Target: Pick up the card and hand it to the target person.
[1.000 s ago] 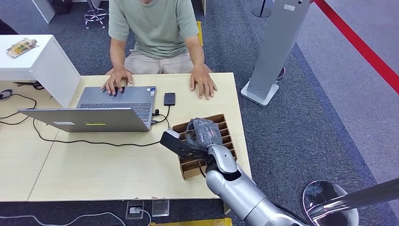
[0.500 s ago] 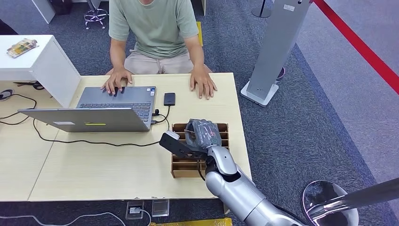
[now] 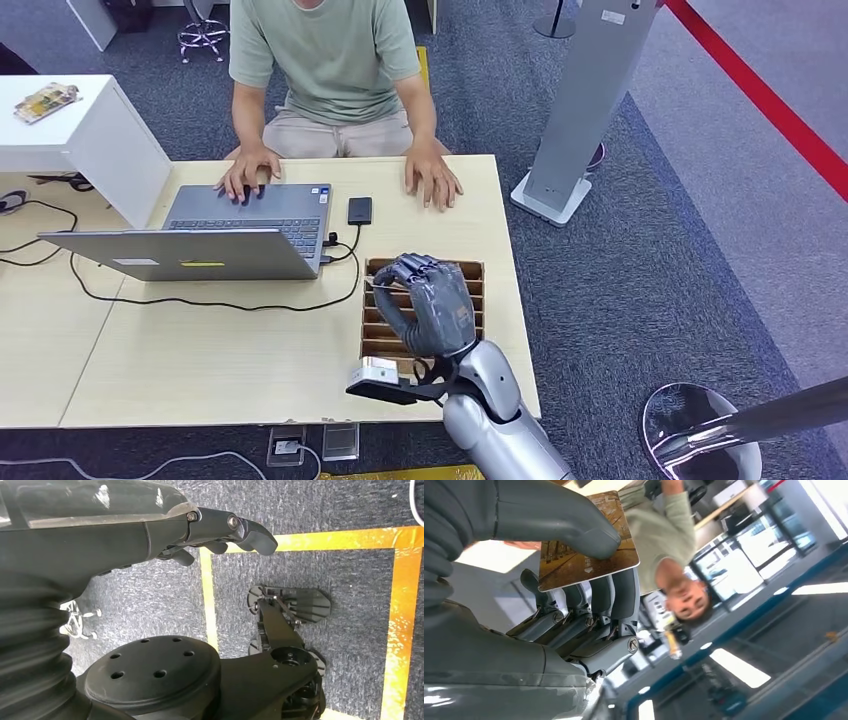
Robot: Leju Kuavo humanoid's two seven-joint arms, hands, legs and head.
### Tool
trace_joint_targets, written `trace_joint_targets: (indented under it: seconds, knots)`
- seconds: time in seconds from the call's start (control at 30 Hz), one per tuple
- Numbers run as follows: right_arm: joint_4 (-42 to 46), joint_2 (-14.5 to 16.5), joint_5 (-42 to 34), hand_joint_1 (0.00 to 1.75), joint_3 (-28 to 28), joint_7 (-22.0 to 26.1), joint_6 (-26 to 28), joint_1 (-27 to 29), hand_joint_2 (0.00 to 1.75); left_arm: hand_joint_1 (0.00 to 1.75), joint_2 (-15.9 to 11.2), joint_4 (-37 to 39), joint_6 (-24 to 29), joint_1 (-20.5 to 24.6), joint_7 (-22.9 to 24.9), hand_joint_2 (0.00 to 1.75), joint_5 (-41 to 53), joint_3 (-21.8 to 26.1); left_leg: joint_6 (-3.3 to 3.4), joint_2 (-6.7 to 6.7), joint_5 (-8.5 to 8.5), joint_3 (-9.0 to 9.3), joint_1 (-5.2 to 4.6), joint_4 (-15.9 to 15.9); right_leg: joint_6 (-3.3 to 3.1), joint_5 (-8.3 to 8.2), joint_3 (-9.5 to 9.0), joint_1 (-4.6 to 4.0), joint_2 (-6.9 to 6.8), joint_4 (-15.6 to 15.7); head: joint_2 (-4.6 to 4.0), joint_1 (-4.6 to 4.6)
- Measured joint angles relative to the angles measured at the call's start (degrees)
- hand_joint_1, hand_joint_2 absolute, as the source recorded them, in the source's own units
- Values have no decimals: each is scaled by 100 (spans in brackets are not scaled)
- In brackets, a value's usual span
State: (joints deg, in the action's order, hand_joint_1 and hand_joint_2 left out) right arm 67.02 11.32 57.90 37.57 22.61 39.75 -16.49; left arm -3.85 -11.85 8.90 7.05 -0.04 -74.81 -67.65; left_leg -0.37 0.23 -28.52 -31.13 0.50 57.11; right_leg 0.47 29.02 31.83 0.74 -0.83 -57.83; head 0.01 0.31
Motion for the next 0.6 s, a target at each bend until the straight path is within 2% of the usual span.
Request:
trace_joint_targets:
  seconds: [0.2,0.37,0.47,0.6]
  knots:
    - [-287,8,-983,147,-38,-1530,-173,-359,175,0,0,0,-6,13,1,175,-1,-1,4,1,11,-2,0,1,3,-12,0,0,1,0,-1,13]
    - [-526,2,-1159,147,77,-1799,-220,-606,175,0,0,0,-9,20,9,175,0,-6,3,0,11,-4,0,1,3,-12,3,0,0,0,-1,7]
    - [-670,-1,-1218,147,179,-2118,-368,-763,175,0,0,0,-27,32,48,175,31,-32,3,0,11,-8,0,1,3,-12,6,0,1,-1,-1,1]
    - [-1142,32,-1404,147,345,-2520,-573,-1392,175,0,0,0,-58,128,157,175,184,-126,3,-1,17,-9,0,1,2,-15,6,0,0,-1,0,2]
